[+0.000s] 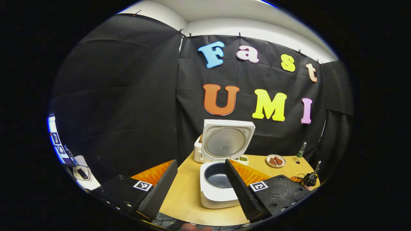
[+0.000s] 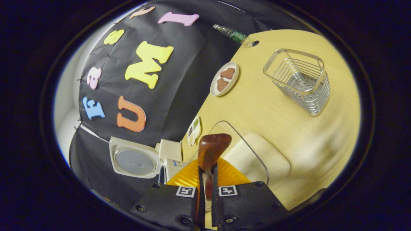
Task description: Close the left gripper, press the button to open the rice cooker; take a wooden spoon from the chopstick holder with the right hand, scoop a spoonful of rice and pour it into the rice cooker, then put the wooden spoon back into the chopstick holder.
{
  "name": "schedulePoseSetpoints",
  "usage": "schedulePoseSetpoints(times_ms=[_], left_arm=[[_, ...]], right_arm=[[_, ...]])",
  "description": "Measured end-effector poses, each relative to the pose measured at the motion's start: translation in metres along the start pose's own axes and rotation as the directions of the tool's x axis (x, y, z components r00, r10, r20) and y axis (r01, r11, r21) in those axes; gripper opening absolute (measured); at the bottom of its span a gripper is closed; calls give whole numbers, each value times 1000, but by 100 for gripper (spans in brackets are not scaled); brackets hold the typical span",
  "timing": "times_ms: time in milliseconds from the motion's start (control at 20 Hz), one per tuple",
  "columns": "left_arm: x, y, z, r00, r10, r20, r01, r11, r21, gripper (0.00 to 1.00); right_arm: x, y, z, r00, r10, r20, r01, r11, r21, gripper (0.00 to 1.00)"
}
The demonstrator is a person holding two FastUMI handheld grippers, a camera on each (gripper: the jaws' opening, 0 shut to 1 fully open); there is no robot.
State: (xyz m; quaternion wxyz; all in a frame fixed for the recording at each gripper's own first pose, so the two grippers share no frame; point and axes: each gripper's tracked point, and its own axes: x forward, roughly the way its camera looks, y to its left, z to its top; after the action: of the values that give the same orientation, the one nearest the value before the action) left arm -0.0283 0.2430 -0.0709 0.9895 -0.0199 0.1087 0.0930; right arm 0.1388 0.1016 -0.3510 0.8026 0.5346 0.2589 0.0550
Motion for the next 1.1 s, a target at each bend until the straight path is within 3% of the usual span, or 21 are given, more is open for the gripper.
schedulePoseSetpoints(times_ms=[250, 600, 850, 1100], left_arm=[[2, -13, 1, 1000, -25, 14, 25, 1000, 4, 94], [-3, -9, 4, 998, -34, 58, 34, 999, 7, 94], [-18, 9, 0, 997, -24, 75, 22, 1000, 22, 94], [-33, 24, -4, 998, -15, 65, 13, 1000, 17, 94]], right_arm=[[-27, 27, 29, 996, 71, 48, -73, 996, 48, 13], [-33, 140, 35, 972, 228, 46, -231, 970, 73, 12], [8, 221, -5, 950, 312, -25, -310, 949, 52, 12], [63, 248, -64, 952, 283, -114, -290, 956, -51, 12]])
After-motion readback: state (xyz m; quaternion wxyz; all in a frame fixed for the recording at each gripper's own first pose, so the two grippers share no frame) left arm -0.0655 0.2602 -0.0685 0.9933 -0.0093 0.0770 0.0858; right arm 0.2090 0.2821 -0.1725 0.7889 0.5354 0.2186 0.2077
